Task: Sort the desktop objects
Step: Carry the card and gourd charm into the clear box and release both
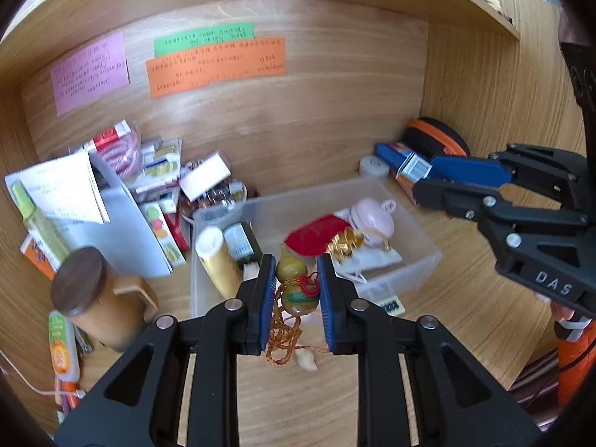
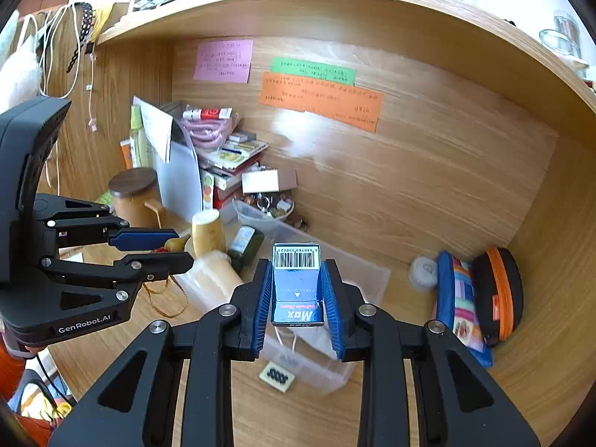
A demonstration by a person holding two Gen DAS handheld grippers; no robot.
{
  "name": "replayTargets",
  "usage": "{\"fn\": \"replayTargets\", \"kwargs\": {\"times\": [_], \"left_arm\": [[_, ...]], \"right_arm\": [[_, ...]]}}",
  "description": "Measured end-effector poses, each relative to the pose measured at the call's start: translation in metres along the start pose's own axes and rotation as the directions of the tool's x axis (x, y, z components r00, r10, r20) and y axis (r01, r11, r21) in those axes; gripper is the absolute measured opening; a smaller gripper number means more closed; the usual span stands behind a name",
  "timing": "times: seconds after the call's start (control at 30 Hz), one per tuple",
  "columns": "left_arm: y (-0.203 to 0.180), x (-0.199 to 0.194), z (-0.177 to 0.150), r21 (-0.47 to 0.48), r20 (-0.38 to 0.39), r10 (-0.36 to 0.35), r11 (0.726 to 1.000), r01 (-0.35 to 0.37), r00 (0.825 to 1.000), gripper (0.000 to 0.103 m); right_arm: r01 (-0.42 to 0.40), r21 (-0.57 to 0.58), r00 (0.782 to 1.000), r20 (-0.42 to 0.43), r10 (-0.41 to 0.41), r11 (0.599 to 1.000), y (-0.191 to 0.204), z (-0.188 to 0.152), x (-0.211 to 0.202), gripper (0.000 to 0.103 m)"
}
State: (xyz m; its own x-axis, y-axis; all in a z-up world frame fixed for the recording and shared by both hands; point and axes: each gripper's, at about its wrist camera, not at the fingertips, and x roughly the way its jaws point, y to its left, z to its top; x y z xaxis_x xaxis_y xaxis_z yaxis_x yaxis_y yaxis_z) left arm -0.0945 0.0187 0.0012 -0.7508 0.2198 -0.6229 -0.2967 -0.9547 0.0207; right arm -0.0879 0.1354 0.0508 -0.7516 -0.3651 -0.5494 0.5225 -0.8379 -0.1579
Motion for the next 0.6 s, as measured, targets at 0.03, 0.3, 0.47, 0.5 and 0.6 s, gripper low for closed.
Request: {"fn": "replayTargets", "kwargs": {"times": [0.03,0.3,0.47,0.5,0.6], "left_arm": [[0.002,0.000,0.003,0.000,0.003,-0.004,1.000,0.004,1.000,0.021],[0.012,0.020,0.020,0.008,-0.003,-0.007,1.000,0.007,1.000,0.021],[0.020,0.047,0.024,0.001,-0.045,-0.012,1.000,0.012,0.999,0.021],[0.021,0.052,0.025,0.000,-0.053,-0.014,1.000,0.014,0.998,0.021],[0.023,0.069,0.025,-0.002,-0.079,-0.022,1.000,0.022,0.997,0.021]], "right_arm": [[0.001,-0.001,1.000,0.003,-0.001,1.000,0.000,0.003,0.002,0.025],[-0.029,0.009,1.000,-0.002,0.029,1.000,0.000,0.020,0.030,0.025],[-0.040,0.013,0.999,-0.029,0.041,0.999,0.001,0.023,0.054,0.025],[-0.043,0.016,0.998,-0.037,0.044,0.999,0.002,0.023,0.058,0.025],[-0.045,0.020,0.997,-0.066,0.046,0.999,0.002,0.022,0.073,0.025]]}}
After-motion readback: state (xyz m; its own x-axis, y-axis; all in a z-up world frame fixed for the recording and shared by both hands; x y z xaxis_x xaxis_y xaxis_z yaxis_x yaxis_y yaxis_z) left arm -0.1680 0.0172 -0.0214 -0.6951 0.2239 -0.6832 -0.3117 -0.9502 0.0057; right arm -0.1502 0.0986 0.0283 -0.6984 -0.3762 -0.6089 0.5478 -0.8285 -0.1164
